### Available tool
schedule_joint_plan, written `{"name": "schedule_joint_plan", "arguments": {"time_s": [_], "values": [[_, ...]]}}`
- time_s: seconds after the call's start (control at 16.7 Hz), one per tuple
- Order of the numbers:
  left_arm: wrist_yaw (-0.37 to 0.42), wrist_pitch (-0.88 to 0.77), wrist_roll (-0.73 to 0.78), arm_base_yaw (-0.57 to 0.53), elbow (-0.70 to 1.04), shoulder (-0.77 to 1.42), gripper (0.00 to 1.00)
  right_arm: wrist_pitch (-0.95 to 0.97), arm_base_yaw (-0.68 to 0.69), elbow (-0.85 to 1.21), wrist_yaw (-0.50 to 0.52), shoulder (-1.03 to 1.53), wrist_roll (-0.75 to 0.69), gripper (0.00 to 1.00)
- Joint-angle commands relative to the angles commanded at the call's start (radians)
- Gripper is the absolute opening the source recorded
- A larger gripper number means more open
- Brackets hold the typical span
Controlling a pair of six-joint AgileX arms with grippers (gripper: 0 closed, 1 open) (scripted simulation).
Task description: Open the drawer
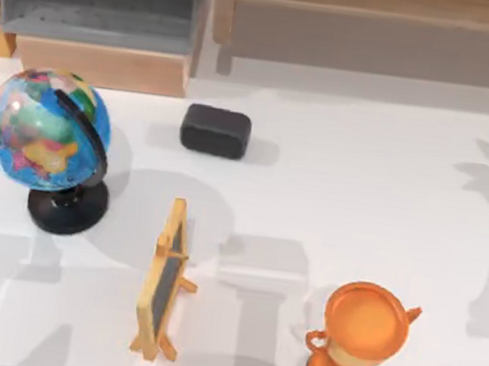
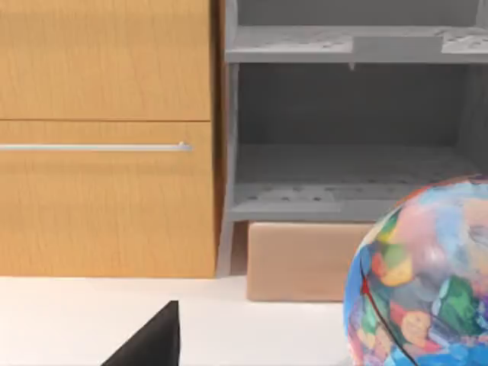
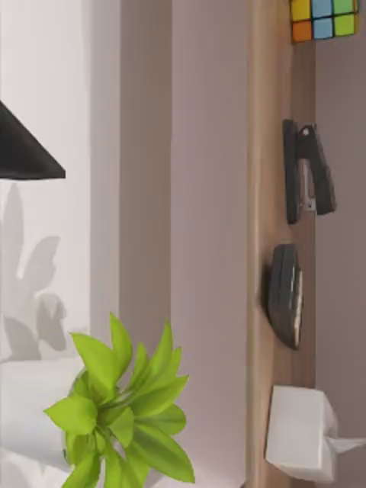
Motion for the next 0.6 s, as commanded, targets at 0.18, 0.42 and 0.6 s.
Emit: {"name": "schedule_joint_plan", "arguments": {"time_s": [0.18,0.42,0.6], "values": [[-0.006,0.011,0.001,-0.005,0.008,0.013,1.00,0.000,0.000,0.000,0.000,0.000,0.000,1.00],[-0.064,0.114,0.008,-0.061,0.087,0.164,1.00,0.000,0.000,0.000,0.000,0.000,0.000,1.00],[-0.130,0.232,0.010,-0.130,0.176,0.368,1.00,0.000,0.000,0.000,0.000,0.000,0.000,1.00]]}}
